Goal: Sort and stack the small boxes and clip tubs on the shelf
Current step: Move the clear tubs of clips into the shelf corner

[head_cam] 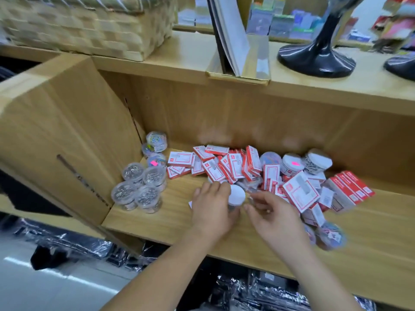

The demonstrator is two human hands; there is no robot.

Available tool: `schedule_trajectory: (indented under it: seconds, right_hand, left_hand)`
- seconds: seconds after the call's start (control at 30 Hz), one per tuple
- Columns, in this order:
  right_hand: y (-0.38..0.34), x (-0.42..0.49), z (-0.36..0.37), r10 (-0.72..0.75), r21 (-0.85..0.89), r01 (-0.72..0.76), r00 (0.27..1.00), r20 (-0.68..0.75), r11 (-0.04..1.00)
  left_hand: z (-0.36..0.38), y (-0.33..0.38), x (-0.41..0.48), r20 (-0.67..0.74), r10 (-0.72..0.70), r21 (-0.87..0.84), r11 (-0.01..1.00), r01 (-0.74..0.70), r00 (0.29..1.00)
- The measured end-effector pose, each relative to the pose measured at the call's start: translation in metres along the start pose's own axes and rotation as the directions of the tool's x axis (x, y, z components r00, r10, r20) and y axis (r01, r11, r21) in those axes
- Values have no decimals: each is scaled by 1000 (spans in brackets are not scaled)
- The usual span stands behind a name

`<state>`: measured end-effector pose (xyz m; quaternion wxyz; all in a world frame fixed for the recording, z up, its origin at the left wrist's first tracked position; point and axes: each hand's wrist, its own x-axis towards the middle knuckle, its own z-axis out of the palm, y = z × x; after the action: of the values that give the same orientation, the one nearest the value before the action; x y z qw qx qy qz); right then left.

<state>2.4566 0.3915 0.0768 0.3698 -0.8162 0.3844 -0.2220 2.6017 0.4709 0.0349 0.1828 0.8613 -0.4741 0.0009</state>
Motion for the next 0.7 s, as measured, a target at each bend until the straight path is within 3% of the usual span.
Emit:
schedule_trajectory:
  seconds: [0.2, 0.33, 0.5, 0.57, 0.7]
  right_hand:
    - [-19, 26, 10, -63, -23, 63, 998, 5, 998]
    - [-29, 43, 14, -155, -74, 158, 987, 47, 985]
    - [-64, 51, 55, -224, -34, 235, 954, 199, 971]
    - [-74, 50, 70, -258, -56, 276, 940, 224, 959]
    - [-65, 54, 69, -217, -203, 247, 963, 160, 947]
  left_hand:
    - [-11, 7, 0, -92, -35, -114, 993, 25, 995]
    - [-45, -17, -26, -273, -74, -222, 975, 12, 959]
    - [-89, -85, -45, -386, -205, -141, 977, 162, 899]
    - [-103, -113, -45, -361, -289, -114, 957, 266, 887]
    - [-106, -146, -46, -159, -396, -50, 918, 394, 904]
